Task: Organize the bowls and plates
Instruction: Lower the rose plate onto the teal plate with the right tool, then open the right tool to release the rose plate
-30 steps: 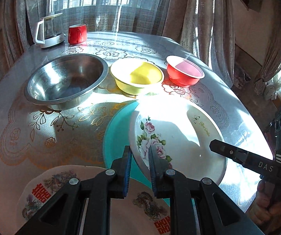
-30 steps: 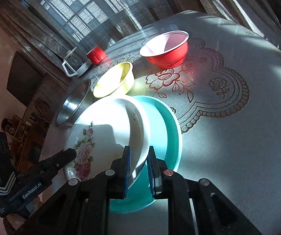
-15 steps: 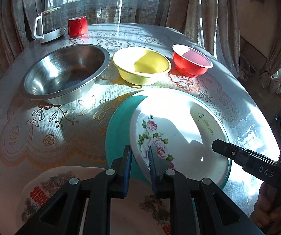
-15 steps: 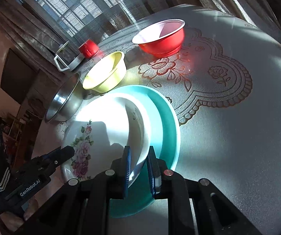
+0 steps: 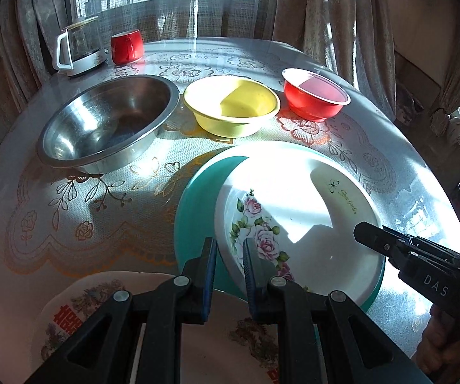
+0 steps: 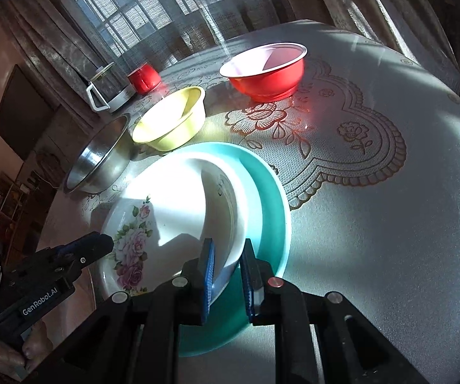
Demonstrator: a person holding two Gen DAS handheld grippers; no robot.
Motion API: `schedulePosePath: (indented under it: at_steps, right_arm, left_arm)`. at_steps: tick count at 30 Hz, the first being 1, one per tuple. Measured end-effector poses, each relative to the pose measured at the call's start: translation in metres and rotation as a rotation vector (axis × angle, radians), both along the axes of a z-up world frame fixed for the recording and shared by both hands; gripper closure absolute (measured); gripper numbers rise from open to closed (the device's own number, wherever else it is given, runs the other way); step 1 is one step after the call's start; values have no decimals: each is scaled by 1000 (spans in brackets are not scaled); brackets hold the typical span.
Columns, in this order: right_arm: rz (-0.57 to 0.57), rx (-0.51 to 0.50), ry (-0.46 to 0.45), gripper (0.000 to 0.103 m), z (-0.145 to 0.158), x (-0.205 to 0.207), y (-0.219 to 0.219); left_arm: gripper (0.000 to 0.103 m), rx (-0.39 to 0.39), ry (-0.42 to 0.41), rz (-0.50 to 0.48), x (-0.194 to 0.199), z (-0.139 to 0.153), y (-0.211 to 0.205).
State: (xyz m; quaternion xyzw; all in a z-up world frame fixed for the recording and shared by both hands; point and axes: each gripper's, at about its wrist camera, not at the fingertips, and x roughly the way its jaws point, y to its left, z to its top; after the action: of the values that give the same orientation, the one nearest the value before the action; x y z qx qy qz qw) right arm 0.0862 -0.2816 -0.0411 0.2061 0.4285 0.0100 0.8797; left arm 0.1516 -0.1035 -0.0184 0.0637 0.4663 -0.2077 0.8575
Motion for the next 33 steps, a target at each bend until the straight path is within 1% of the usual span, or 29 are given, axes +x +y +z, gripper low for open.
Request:
schedulePosePath:
  at_steps: [6,8,16,20,25,33]
  right_arm:
    - [-5,-3,0,87,0,1,-1]
    - [-2,2,5,87,-1,1,-1]
    - [22,-42,3,86,0,2,3]
    - [27,-47,3,86,0,3,4]
    - [38,-71,8,84,0,4,7]
    - [62,-164,-2,80,0,3,18]
  left_arm:
    - [86,11,-2,-2,0,0,0]
    - [87,5,3,5,1,0,0]
    - [87,-21,-4,35,-2,2,6]
    - [86,-35,-7,51,-3,3,9]
    - [86,-34,-17,61,-5,5,10]
    - [87,-56,-34,87,-9,9,20]
